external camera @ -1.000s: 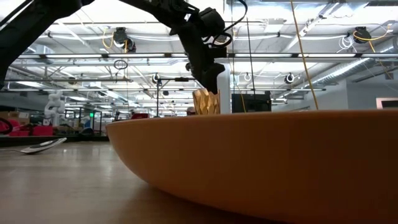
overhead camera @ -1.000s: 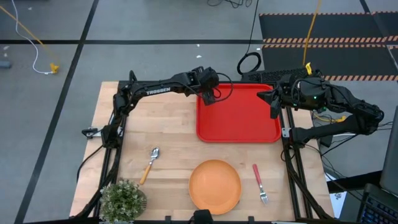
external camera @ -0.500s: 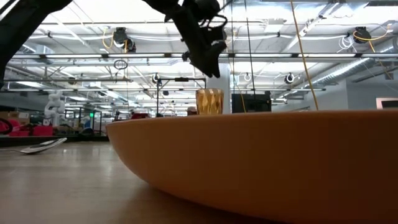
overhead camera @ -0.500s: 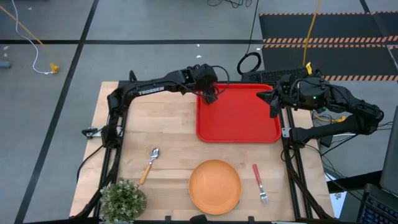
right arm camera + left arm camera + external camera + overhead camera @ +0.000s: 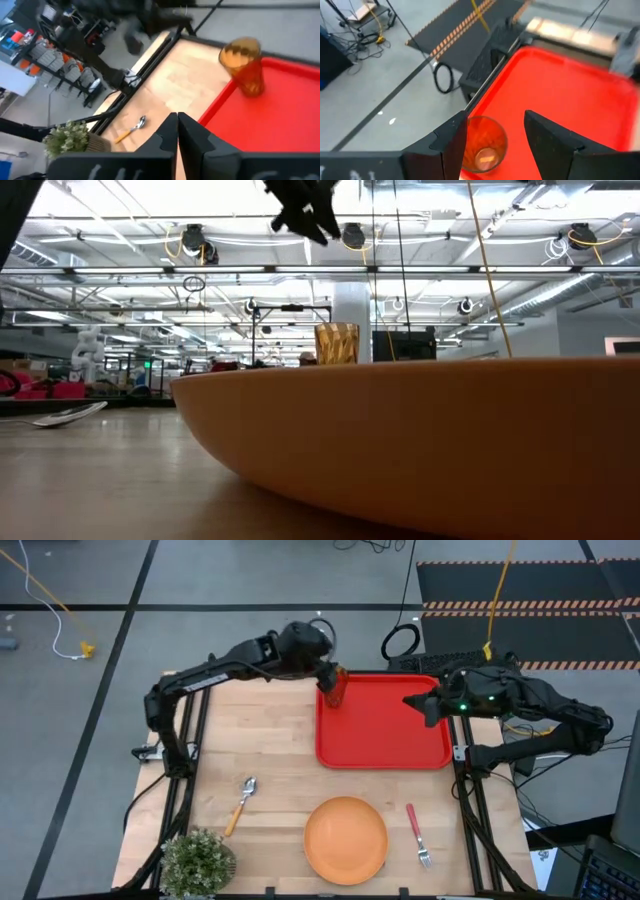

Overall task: Pick and place plate/cup/fork/spoon on tray
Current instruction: Put the orange plate on the red tray to the bottom right of the brown cup

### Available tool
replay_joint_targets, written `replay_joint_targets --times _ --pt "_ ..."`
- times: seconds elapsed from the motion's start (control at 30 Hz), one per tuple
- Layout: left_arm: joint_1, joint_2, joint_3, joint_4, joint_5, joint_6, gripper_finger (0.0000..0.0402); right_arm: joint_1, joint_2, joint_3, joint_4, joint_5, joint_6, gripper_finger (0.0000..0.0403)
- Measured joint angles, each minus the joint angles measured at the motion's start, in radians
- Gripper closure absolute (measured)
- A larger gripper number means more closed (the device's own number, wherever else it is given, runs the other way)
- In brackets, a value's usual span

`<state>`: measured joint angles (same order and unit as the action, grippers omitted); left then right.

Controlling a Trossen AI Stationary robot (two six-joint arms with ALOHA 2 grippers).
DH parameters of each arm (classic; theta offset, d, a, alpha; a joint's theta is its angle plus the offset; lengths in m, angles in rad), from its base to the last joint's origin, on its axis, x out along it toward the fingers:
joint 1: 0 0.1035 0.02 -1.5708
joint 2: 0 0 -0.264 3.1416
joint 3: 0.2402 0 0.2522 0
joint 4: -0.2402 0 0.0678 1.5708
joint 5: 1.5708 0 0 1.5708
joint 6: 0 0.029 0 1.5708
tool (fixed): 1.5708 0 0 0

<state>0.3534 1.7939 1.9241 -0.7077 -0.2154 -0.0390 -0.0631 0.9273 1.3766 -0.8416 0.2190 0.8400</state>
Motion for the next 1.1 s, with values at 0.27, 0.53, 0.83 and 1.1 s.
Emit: replay_joint_targets --times 0.27,0.53,0.83,1.1 --pt "-0.003 -0.113 0.001 -0.087 0.101 -0.035 0.0202 0.064 0.138 0.000 0.008 -0.066 0.183 0.0329" --pt "-0.022 -0.169 0.001 -0.352 0.113 -0.066 0.0202 0.181 0.309 0.000 0.013 -0.067 0.369 0.0263" --pt "-0.078 -0.168 -0.075 -0.465 0.114 -0.106 0.0202 0.306 0.427 0.000 0.005 -0.172 0.480 0.0229" --pt "-0.182 -0.167 -0.214 -0.470 0.150 -0.197 0.0202 0.390 0.526 0.000 -0.069 -0.222 0.508 0.0214"
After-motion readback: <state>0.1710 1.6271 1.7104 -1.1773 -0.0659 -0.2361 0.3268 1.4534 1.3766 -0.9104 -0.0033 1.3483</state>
